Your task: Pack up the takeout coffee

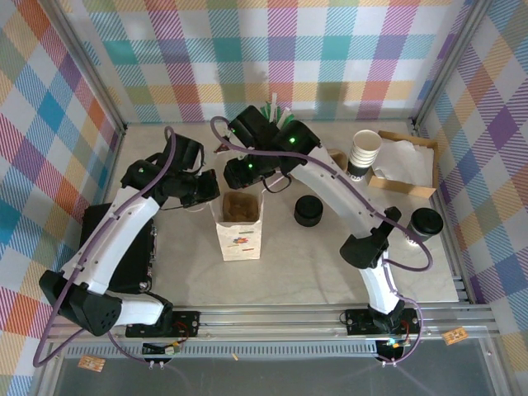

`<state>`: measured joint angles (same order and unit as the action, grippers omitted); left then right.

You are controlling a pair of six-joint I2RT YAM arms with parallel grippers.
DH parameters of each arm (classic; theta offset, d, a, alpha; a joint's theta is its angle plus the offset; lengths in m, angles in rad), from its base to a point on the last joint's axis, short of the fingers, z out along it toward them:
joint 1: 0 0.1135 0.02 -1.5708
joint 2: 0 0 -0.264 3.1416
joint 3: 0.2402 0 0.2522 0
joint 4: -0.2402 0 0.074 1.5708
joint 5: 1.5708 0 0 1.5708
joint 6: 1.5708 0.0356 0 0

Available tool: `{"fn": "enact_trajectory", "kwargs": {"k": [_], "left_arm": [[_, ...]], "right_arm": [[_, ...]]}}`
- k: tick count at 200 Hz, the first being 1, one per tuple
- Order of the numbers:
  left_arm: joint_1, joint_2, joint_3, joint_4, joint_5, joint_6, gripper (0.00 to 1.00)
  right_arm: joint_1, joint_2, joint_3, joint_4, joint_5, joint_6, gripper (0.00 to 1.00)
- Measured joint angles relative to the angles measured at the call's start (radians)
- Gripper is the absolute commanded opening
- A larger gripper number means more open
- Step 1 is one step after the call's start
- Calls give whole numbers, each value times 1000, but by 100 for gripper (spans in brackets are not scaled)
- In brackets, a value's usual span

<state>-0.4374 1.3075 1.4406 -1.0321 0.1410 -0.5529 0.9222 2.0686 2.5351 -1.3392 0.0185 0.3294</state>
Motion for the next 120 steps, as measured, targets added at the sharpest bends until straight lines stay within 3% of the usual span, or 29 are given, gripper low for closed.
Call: {"fn": "enact_trajectory", "kwargs": {"k": [120], "left_arm": [[-52, -45, -96, 98, -30, -219, 0]], "right_arm": [[0, 160, 75, -148, -2, 139, 20]]}}
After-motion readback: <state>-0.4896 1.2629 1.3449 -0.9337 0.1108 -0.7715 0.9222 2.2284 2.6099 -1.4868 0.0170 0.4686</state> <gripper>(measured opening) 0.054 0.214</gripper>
